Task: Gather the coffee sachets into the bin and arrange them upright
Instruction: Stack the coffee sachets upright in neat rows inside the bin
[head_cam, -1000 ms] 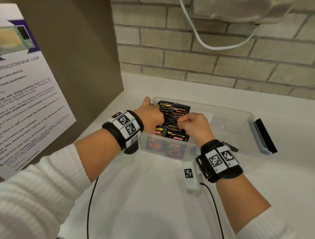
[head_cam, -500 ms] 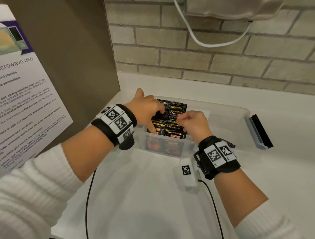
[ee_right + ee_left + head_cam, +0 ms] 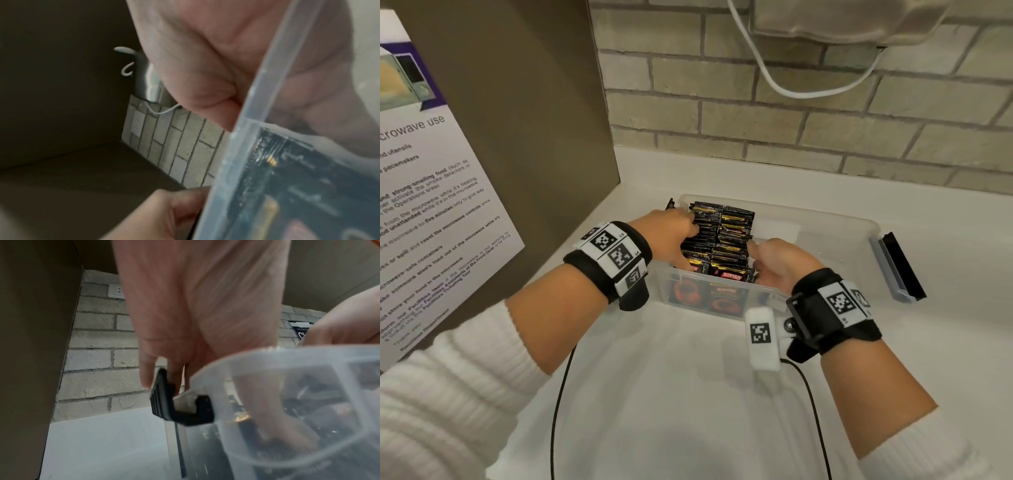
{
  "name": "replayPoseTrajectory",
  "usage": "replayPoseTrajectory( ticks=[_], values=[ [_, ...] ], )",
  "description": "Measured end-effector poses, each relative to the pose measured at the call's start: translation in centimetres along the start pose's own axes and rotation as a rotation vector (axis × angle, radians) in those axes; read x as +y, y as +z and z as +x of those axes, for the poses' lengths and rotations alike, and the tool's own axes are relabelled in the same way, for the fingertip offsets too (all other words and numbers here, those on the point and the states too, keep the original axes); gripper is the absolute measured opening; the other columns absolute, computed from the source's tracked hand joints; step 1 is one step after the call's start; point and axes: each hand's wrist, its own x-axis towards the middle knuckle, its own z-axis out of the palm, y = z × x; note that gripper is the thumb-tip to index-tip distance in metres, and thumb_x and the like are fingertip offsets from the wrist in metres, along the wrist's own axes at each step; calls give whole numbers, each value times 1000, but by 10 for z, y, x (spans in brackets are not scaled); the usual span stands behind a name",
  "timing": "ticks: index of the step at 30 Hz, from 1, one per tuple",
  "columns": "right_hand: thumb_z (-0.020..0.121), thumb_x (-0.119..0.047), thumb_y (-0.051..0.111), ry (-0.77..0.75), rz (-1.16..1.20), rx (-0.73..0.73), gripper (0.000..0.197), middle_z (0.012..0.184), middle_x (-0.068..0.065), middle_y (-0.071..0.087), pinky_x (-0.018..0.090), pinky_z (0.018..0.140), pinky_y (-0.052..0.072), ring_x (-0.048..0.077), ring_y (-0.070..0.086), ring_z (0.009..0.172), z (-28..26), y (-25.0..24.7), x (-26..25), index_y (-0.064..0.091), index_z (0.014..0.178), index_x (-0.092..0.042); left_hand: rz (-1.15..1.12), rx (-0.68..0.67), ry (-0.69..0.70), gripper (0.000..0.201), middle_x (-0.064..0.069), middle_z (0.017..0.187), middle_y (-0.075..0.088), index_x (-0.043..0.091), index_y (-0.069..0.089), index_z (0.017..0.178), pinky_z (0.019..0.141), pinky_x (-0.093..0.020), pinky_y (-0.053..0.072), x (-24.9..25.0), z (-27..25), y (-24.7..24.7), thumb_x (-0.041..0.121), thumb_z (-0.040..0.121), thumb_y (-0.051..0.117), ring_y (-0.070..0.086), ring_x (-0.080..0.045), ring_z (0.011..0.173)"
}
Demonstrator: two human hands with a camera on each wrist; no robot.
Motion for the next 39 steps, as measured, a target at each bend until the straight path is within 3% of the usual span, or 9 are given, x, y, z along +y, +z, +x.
replayPoseTrajectory(
  ticks=[5, 8, 17, 25, 28, 33, 35, 37, 39],
  values=[
    [102, -20, 33, 102, 323, -216, 38, 138, 18, 48, 46, 82, 49, 33, 49, 125, 6, -2, 0, 39, 136, -6, -98, 35, 56, 57, -13, 109, 54, 4, 61, 116, 86, -34, 42, -3, 0, 5, 46, 78, 66, 42, -26, 109],
    [102, -25, 35, 81, 390, -207, 37, 140, 16, 45, 49, 89, 47, 33, 52, 120, 6, -5, -1, 41, 133, -6, -97, 65, 67, 55, -10, 104, 56, 7, 64, 110, 88, -39, 43, -6, -1, 12, 52, 78, 65, 40, -23, 105],
    [98, -46, 27, 79, 356, -296, 48, 91, 15, 63, 40, 75, 49, 27, 60, 87, 2, -10, -5, 58, 92, -9, -301, 12, 39, 61, -10, 143, 40, 16, 54, 130, 109, -42, 31, -5, -5, 3, 49, 80, 63, 30, -27, 134],
    [102, -42, 19, 108, 230, -264, 52, 126, 16, 53, 38, 53, 57, 29, 60, 89, 1, 4, -9, 29, 144, -12, -350, 123, 153, 17, -1, 146, 41, 16, 74, 90, 114, -34, 12, 31, 5, -2, 28, 79, 71, 18, -21, 142],
    [102, -41, 19, 127, 234, -266, 49, 106, 15, 58, 39, 50, 57, 30, 60, 84, 4, 4, -8, 32, 141, -14, -295, 94, 157, 17, 1, 145, 41, 15, 73, 89, 115, -44, 13, 33, 10, 1, 29, 80, 70, 18, -21, 142],
    [101, -42, 18, 122, 268, -287, 50, 97, 13, 69, 38, 62, 53, 26, 68, 75, 8, -3, -7, 50, 125, -13, -270, 88, 111, 18, 4, 146, 40, 18, 72, 93, 113, -44, 10, 28, 12, 2, 32, 84, 64, 17, -17, 141],
    [101, -43, 21, 157, 292, -263, 51, 118, 16, 61, 44, 74, 50, 29, 64, 97, 5, -9, -11, 40, 137, -13, -280, 91, 106, 19, 3, 147, 39, 20, 72, 97, 115, -45, 11, 25, 9, 2, 32, 83, 65, 18, -18, 142],
    [100, -47, 22, 181, 290, -180, 62, 152, 18, 23, 51, 106, 31, 32, 30, 137, 3, -19, -14, 13, 149, -10, -354, 131, 98, 20, 1, 144, 43, 19, 71, 99, 114, -44, 17, 21, 5, 0, 30, 83, 67, 25, -19, 139],
    [99, -49, 25, 148, 250, -88, 68, 157, 17, 6, 49, 117, 9, 31, 5, 146, 4, -36, -14, 8, 149, -8, -504, 228, 60, 17, -1, 135, 52, 16, 69, 99, 106, -27, 32, 17, -2, -4, 25, 85, 65, 41, -16, 128]
  ],
)
